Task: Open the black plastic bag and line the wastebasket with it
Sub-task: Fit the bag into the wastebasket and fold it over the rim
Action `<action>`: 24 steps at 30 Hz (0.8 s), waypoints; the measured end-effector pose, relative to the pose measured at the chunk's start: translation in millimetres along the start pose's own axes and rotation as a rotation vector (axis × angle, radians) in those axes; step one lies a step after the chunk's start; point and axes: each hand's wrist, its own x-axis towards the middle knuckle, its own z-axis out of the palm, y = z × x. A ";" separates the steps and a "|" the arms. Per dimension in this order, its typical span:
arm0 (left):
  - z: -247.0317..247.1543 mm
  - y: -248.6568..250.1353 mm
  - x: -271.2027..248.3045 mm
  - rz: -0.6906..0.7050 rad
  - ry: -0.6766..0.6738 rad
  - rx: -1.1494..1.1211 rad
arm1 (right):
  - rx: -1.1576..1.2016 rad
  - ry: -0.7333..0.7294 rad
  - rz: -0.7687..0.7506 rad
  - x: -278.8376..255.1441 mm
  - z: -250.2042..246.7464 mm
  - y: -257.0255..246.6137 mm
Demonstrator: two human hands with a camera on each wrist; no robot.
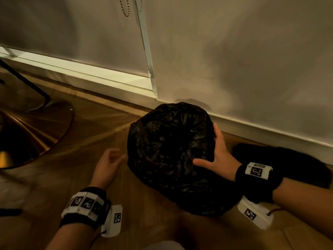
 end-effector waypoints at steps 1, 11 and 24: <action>-4.0 9.2 -3.0 0.043 0.083 -0.038 | -0.099 0.076 -0.088 -4.9 -2.3 -2.7; 8.7 50.6 -24.1 0.264 -0.569 0.321 | -0.588 -0.152 -0.378 -9.9 -19.1 -26.8; 22.9 109.5 -38.3 0.339 -0.500 0.177 | -0.004 -0.595 0.694 77.6 24.2 -88.6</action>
